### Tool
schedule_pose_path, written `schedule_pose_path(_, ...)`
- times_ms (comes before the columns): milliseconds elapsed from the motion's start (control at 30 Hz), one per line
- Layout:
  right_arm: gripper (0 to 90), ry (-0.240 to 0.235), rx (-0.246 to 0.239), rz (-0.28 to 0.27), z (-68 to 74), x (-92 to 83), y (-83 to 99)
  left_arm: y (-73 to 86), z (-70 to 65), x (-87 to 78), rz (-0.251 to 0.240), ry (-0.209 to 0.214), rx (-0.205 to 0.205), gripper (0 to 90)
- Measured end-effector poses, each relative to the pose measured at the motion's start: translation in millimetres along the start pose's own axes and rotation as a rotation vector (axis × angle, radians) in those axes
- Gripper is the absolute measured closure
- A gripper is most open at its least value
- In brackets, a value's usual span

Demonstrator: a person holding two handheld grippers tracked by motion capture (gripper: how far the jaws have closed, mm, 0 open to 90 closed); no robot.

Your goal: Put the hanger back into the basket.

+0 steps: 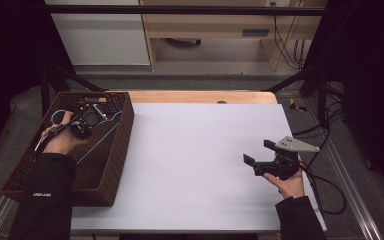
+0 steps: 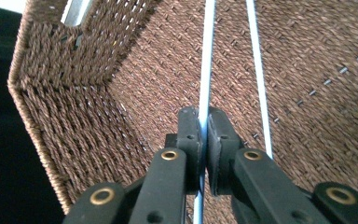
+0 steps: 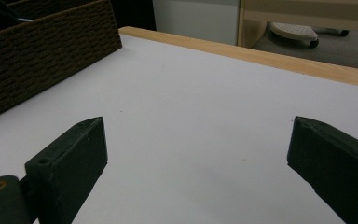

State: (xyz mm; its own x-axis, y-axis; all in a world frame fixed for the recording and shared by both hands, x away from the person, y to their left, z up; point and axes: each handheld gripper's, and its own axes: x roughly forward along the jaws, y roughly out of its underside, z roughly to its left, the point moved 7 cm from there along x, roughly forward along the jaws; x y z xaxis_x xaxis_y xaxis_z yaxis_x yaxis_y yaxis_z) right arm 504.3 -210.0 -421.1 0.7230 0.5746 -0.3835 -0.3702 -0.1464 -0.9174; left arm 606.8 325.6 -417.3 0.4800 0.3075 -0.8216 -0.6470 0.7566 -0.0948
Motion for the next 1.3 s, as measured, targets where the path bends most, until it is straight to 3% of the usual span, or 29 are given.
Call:
schedule_pose_path(67, 5.2, -0.001, -0.005, 0.002, -0.3, -0.5, 0.2, 1.1, 1.9, -2.4, -0.014, 0.003, -0.026, 74.4)
schedule_pose_path(133, 5.2, -0.001, -0.004, -0.003, -0.1, -0.8, -0.5, 1.2, 3.9, -9.3, -0.066, 0.016, -0.047, 72.4)
schedule_pose_path(233, 5.1, 0.002, -0.004, -0.003, -0.1, -1.5, -1.1, 1.7, 10.1, -29.5, -0.18, 0.017, -0.116, 68.2)
schedule_pose_path(300, 5.0, 0.004, -0.004, -0.006, 0.0, -2.0, -1.7, 1.9, 15.6, -46.8, -0.286, 0.025, -0.208, 65.0)
schedule_pose_path(333, 5.0, 0.004, -0.002, -0.011, 0.4, -2.1, -2.5, 3.4, 17.9, -53.0, -0.306, 0.028, -0.222, 63.4)
schedule_pose_path(367, 5.0, 0.005, -0.003, -0.013, 0.5, -2.3, -2.8, 4.8, 19.2, -61.3, -0.336, 0.037, -0.262, 62.3)
schedule_pose_path(400, 5.0, 0.003, -0.008, -0.011, 0.6, -3.1, -3.0, 4.8, 20.1, -70.8, -0.392, 0.047, -0.292, 60.9)
schedule_pose_path(600, 4.9, 0.003, -0.011, -0.028, 0.7, -6.8, -6.4, 6.1, 15.1, -114.2, -0.597, 0.107, -0.36, 52.7)
schedule_pose_path(700, 4.7, 0.003, -0.009, -0.031, 1.3, -8.1, -7.6, 4.8, 8.7, -131.3, -0.723, 0.163, -0.416, 48.0)
schedule_pose_path(800, 4.7, 0.005, -0.012, -0.047, 1.5, -9.9, -10.0, 2.9, -4.3, -146.9, -0.831, 0.215, -0.455, 41.4)
schedule_pose_path(867, 4.5, 0.007, -0.013, -0.055, 1.1, -12.1, -11.3, 2.2, -14.4, -154.3, -0.884, 0.235, -0.46, 34.1)
schedule_pose_path(1033, 4.0, 0.009, -0.013, -0.072, -0.1, -16.1, -13.7, 1.0, -56.7, -166.2, -1.008, 0.296, -0.483, 22.0)
schedule_pose_path(1200, 3.6, 0.01, -0.019, -0.076, 0.1, -18.2, -14.5, -0.2, -96.8, -162.9, -1.061, 0.352, -0.512, 14.5)
schedule_pose_path(1300, 3.3, 0.006, -0.023, -0.081, 0.5, -18.5, -14.8, -1.7, -116.2, -153.6, -1.053, 0.368, -0.529, 10.5)
